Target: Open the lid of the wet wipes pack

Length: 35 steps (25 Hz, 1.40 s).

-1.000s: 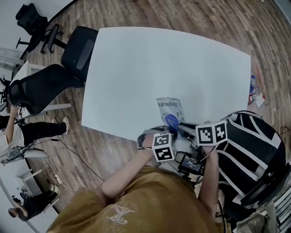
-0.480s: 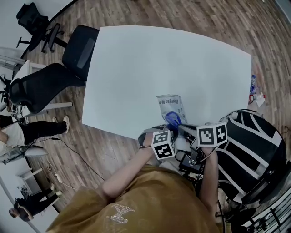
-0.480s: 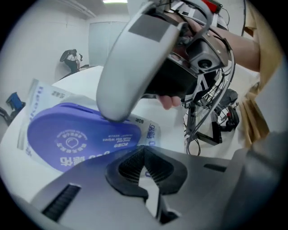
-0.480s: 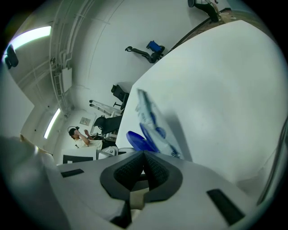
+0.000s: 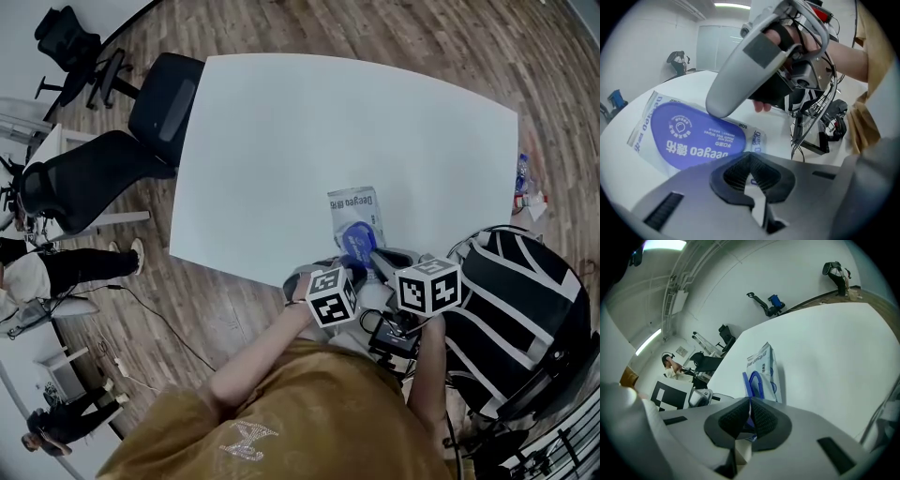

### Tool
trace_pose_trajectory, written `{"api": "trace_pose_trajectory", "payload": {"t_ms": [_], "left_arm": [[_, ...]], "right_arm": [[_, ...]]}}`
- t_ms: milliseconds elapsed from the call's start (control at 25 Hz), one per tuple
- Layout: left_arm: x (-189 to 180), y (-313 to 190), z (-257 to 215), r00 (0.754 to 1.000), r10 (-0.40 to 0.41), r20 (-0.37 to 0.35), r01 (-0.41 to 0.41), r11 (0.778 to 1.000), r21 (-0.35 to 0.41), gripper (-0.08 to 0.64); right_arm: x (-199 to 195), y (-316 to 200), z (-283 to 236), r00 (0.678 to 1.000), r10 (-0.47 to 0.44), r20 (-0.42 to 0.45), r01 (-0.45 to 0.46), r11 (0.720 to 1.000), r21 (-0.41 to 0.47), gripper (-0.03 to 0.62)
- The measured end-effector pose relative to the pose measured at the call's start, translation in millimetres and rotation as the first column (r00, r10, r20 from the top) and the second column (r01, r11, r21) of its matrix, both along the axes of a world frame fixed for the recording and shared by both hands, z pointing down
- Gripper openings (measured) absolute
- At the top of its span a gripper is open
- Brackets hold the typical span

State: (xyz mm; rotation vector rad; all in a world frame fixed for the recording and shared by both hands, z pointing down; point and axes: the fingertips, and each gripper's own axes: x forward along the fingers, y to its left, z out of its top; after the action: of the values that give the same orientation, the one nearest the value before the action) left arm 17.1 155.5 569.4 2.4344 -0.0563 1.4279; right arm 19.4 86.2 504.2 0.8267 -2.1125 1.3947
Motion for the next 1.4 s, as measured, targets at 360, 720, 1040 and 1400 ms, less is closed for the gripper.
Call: {"api": "trace_pose_trajectory", "payload": {"t_ms": [360, 720, 1040, 1400], "left_arm": [[-1, -4, -11, 0.987, -0.123, -0.099, 0.115, 0.990, -0.080, 0.003], [-30, -40, -19, 0.935, -0.322, -0.147, 0.308, 0.945, -0.111, 0.003], [-35, -42, -19, 0.937, -0.327, -0.125, 0.322, 0.945, -0.058, 0.003], [-40, -43, -15, 0.920, -0.374, -0.119, 0.368, 0.927, -0.065, 0.003]], "right_arm": [[0, -5, 1, 1.000, 0.005, -0.008, -0.005, 1.000, 0.020, 0.008], [22, -8, 21, 0.978, 0.035, -0.206, -0.015, 0.995, 0.096, 0.008], [30, -20, 47, 0.858, -0.092, -0.506, 0.224, 0.952, 0.207, 0.046], [30, -35, 41, 0.879, -0.056, -0.474, 0.200, 0.945, 0.258, 0.044]]}}
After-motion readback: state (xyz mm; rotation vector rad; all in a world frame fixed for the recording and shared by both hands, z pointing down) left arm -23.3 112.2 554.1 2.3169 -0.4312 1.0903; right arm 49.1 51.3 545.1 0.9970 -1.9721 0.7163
